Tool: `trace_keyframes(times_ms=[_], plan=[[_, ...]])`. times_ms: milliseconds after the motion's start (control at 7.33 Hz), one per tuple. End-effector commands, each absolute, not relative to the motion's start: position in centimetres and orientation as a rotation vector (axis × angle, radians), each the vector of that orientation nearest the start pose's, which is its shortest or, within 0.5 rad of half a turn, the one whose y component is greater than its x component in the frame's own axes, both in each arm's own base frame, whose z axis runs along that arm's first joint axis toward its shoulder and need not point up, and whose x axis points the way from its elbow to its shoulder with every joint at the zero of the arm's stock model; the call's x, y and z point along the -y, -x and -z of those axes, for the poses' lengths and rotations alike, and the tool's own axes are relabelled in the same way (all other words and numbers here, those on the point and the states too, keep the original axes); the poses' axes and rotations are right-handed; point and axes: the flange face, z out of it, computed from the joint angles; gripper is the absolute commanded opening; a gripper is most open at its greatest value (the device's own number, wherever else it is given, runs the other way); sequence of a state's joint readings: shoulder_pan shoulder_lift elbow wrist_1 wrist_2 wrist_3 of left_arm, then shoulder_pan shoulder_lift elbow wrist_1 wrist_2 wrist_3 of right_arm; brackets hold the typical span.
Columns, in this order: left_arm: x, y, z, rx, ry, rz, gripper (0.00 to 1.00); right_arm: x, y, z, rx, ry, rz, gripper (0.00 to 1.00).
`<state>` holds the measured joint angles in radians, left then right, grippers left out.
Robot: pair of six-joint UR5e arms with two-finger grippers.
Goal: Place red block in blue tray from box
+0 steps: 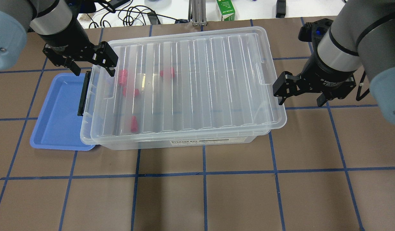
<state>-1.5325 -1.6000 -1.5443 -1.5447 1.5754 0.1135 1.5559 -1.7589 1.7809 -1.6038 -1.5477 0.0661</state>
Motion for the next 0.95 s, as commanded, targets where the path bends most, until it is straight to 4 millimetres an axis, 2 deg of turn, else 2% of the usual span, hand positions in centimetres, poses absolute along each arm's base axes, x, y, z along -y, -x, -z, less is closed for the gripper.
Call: trace_keyframes(times_ms=[0,409,818], plan=[[51.1,11.3,-48.9,-3.133,-0.118,0.035,1.00,41.5,-13.1,-47.4,-3.111,-0.122,0.020,1.00],[51.1,11.3,-48.9,-3.133,-0.118,0.035,1.00,41.6,-13.1,-47.1,-3.108,-0.124,0.013,1.00],[51.1,11.3,-48.9,-3.133,-0.118,0.035,1.00,43.3,-13.0,-44.4,-3.105,-0.151,-0.056,1.00]])
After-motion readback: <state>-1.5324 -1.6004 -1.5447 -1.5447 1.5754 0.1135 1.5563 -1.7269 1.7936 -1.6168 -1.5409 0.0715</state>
